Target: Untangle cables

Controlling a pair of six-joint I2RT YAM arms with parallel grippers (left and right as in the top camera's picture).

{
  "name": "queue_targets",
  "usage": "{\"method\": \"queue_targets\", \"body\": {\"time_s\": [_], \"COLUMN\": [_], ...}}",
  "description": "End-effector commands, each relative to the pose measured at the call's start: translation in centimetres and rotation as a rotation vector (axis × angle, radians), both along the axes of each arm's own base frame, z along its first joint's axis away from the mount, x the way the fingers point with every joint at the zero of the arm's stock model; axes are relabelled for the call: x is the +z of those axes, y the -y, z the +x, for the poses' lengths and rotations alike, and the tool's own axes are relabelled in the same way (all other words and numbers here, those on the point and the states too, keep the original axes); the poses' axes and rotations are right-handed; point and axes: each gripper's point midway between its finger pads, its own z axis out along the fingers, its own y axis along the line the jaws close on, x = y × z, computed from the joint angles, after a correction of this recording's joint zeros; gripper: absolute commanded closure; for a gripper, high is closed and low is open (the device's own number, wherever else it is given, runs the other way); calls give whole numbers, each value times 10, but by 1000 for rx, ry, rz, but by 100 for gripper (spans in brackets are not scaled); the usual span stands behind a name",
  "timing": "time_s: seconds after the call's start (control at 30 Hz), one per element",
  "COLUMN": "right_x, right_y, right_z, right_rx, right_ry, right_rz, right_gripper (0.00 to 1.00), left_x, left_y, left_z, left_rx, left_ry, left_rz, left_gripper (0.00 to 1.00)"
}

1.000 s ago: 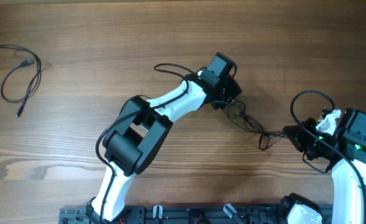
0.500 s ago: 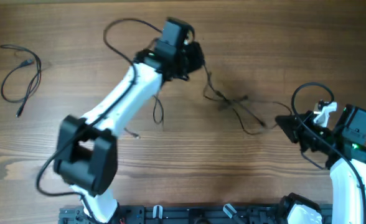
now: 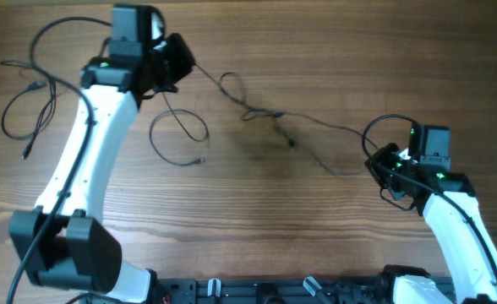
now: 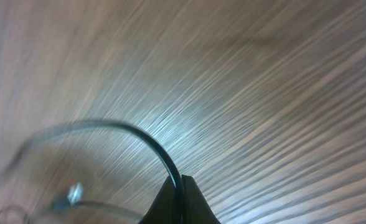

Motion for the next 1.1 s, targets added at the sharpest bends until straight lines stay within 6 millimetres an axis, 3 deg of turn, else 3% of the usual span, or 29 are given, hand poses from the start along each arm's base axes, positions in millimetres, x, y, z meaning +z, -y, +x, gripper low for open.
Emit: {"method": "queue_targets", "body": {"time_s": [0.0,0.07,0.2,0.3,0.37,0.43,0.5,0.53,0.57,0.6,0.63,0.7,0.77,0.93,1.07], "right_x": [-1,-8,-17,-17,-8,7,14,13,12,8,5,3,2,2,2], "right_y": [37,80,136,144,120,90,71,63,61,59,58,53,49,49,48], "right_z": [-3,-28,-88,-96,-69,-42,-26,-20,-18,-18,-19,-18,-18,-19,-19], "right_rx": [-52,-196,-489,-509,-333,-176,-80,-31,-15,-5,-1,23,40,83,83], "right_ry": [-12,-105,-255,-227,-91,52,101,102,97,70,44,28,27,30,28], "right_rz": [-113,-192,-151,-71,48,168,182,157,138,100,65,45,44,24,25], "right_gripper": [96,96,96,95,95,95,94,90,85,67,49,30,23,13,10], "left_x": [12,11,11,11,11,13,13,12,9,5,-3,-31,-56,-108,-139], "left_y": [-32,-57,-106,-130,-122,-93,-45,-20,-5,17,39,84,122,210,249], "left_z": [-2,1,3,1,0,-2,-7,-12,-15,-21,-27,-44,-59,-114,-128], "left_rx": [37,92,204,259,227,129,-4,-61,-95,-145,-196,-297,-399,-953,-1025], "left_ry": [36,40,34,30,25,25,20,10,0,-16,-40,-113,-155,-41,-8], "left_rz": [61,96,110,108,75,12,-31,-30,-28,-27,-22,22,73,298,385], "left_gripper": [96,96,96,96,96,96,96,88,63,47,39,41,45,37,42]}}
